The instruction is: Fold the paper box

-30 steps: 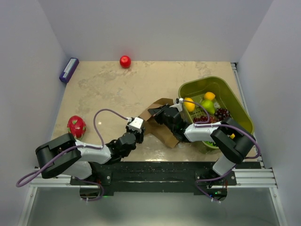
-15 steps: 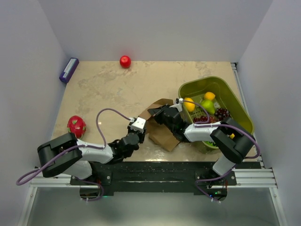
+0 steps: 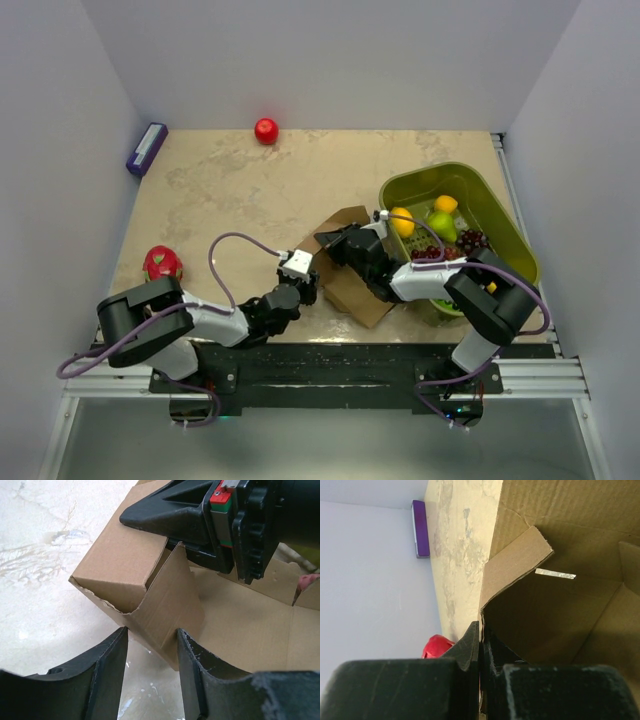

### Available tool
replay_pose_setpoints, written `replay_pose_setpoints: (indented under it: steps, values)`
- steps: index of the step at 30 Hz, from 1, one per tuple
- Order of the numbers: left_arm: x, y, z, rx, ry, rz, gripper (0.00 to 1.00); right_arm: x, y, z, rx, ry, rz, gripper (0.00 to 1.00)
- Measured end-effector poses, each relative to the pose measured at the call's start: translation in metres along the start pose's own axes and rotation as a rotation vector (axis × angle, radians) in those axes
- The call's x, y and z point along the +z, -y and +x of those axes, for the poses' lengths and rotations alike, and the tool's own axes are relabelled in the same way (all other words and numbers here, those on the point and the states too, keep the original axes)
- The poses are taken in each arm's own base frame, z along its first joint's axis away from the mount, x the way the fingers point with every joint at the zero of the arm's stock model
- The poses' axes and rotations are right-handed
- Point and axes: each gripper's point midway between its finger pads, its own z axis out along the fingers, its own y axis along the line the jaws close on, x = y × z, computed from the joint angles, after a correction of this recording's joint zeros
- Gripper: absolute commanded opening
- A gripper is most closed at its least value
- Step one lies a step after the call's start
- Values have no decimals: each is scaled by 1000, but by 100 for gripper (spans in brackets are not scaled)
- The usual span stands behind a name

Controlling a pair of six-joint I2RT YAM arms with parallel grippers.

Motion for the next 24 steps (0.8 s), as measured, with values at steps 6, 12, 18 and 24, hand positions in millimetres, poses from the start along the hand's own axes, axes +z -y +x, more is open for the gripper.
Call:
replay_pose_setpoints:
  steps: [6, 12, 18, 24]
  values:
    - [3, 3, 6, -50, -11, -7, 50, 0, 1, 0, 10, 1, 2, 0]
    - [7, 5, 12, -100, -26, -19, 47, -4, 1, -2, 15, 5, 0, 0]
    - [13, 6, 11, -156, -31, -25, 42, -8, 1, -7, 17, 23, -2, 0]
    - [15, 6, 13, -157, -41, 5, 34, -14, 1, -9, 18, 28, -9, 4]
